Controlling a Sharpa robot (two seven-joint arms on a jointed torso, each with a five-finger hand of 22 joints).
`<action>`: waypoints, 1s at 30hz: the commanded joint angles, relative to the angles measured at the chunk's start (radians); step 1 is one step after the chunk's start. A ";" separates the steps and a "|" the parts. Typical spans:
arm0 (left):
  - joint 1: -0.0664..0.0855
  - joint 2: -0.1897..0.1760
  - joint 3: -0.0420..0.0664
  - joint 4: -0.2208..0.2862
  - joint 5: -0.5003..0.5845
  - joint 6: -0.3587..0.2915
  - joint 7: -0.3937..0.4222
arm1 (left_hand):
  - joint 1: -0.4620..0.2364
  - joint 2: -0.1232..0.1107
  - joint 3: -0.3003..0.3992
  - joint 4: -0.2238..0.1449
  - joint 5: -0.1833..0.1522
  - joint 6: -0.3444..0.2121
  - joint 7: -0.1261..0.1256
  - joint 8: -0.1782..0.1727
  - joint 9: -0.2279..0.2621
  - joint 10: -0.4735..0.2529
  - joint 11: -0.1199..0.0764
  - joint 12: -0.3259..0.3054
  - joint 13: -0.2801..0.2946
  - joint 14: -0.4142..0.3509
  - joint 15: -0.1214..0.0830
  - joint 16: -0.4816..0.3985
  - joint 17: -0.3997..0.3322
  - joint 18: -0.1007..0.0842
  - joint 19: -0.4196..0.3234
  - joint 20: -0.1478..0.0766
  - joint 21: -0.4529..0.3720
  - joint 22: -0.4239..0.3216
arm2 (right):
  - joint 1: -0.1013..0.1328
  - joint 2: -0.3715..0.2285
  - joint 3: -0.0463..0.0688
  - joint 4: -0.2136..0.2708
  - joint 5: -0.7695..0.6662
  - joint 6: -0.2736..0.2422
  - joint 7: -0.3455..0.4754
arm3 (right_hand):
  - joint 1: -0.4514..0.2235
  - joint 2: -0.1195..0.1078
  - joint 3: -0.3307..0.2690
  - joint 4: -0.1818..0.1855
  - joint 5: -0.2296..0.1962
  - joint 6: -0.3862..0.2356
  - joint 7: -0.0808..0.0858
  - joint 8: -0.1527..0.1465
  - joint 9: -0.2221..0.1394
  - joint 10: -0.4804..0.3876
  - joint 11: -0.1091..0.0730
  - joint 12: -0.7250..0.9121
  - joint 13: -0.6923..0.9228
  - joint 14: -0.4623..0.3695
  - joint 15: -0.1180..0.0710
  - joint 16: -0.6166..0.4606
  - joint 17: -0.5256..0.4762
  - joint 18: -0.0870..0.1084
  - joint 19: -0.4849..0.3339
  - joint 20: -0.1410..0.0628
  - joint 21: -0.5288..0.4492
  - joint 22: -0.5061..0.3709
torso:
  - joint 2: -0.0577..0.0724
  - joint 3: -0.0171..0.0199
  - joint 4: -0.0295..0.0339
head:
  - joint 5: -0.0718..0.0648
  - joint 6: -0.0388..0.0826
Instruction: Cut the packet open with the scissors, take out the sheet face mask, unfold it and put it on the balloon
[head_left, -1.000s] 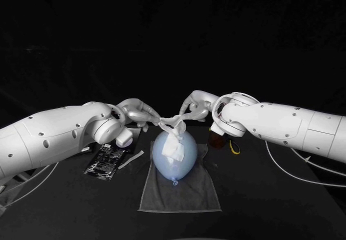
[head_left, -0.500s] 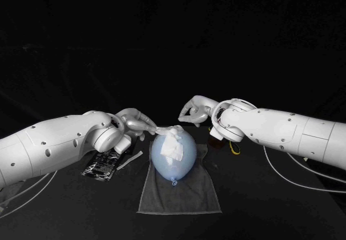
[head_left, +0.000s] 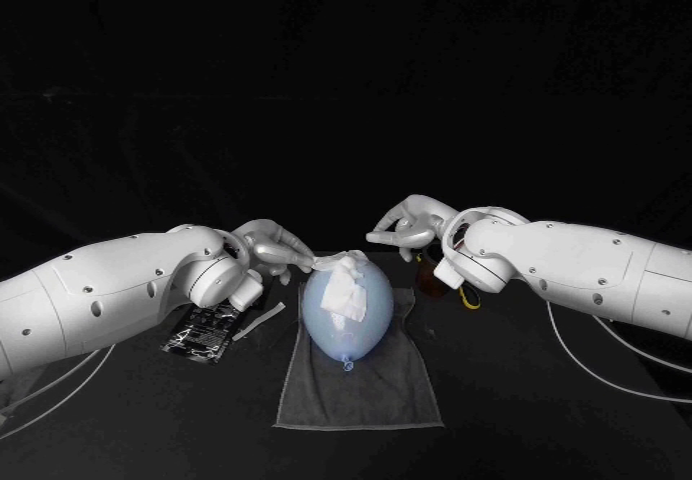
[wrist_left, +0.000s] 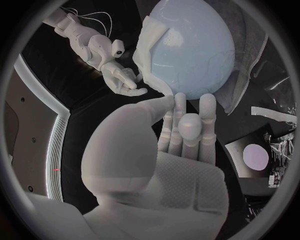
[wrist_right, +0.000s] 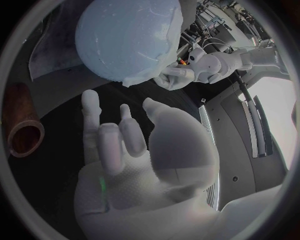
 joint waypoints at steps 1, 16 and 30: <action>0.000 -0.002 0.001 0.004 0.003 -0.006 0.005 | -0.004 0.007 0.006 0.002 0.004 0.006 0.004 0.007 0.010 0.007 -0.001 0.003 0.001 0.006 -0.001 0.005 0.000 0.020 0.007 0.001 0.005 0.001 | -0.007 -0.018 0.000 0.015 0.109 0.000 -0.013 | 0.005 0.012 -0.022 0.018 -0.003 0.014 -0.001 -0.004 -0.002 0.031 0.000 0.046 0.050 0.026 -0.003 0.020 0.046 0.008 0.035 -0.002 0.053 0.022 | 0.000 0.0000 0.0003 | 0.000 0.004; 0.000 -0.010 0.001 0.016 0.006 -0.008 0.005 | -0.006 0.007 0.008 0.002 0.003 0.007 0.004 0.007 0.010 0.008 -0.001 0.004 0.001 0.009 -0.002 0.006 0.003 0.019 0.010 0.001 0.007 0.003 | -0.038 0.014 0.001 -0.012 0.242 -0.065 -0.087 | 0.016 0.041 -0.110 0.057 -0.002 0.049 -0.010 -0.005 -0.012 0.121 -0.006 0.182 0.207 0.092 -0.009 0.065 0.172 -0.019 0.133 -0.008 0.245 0.099 | 0.010 0.0030 0.0033 | -0.004 0.009; 0.000 -0.014 0.001 0.024 0.006 -0.015 0.005 | -0.006 0.007 0.008 0.002 0.003 0.007 0.004 0.007 0.010 0.008 -0.001 0.004 0.001 0.009 -0.002 0.006 0.003 0.019 0.010 0.001 0.007 0.003 | -0.046 0.052 0.001 -0.025 0.260 -0.054 -0.097 | 0.040 0.047 -0.132 0.050 -0.002 0.066 -0.015 -0.001 -0.013 0.131 -0.010 0.197 0.224 0.099 -0.012 0.069 0.185 -0.022 0.143 -0.010 0.269 0.113 | 0.021 0.0007 0.0031 | -0.004 0.006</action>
